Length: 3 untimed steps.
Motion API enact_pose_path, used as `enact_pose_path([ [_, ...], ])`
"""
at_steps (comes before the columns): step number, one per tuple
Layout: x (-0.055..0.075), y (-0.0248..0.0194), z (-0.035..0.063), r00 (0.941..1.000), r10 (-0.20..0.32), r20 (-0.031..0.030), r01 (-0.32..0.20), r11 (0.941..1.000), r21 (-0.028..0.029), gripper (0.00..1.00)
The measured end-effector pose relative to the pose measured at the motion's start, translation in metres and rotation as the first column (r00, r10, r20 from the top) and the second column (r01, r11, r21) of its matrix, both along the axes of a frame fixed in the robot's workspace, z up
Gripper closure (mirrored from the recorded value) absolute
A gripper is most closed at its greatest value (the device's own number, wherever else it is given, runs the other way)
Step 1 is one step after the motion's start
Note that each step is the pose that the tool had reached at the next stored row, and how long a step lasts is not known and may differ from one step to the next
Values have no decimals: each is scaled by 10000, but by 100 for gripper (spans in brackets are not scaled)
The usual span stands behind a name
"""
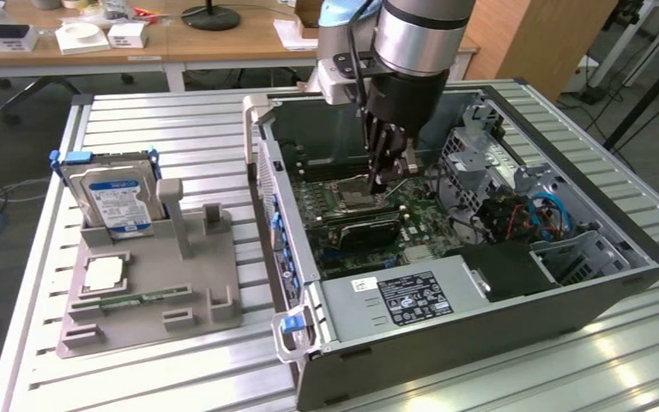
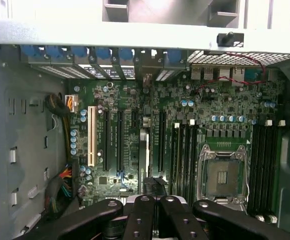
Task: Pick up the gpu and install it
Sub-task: 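Press down on the gpu until it lock into place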
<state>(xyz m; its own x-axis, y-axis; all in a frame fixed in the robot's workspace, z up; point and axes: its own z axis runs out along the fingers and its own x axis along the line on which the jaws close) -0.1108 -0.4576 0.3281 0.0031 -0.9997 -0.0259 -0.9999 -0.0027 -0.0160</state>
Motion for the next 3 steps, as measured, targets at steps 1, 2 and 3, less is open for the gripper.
enact_pose_path([
  [1,0,0,0,10000,0,0,0,10000,0,90],
  [2,0,0,0,10000,0,0,0,10000,0,90],
  [3,0,0,0,10000,0,0,0,10000,0,90],
])
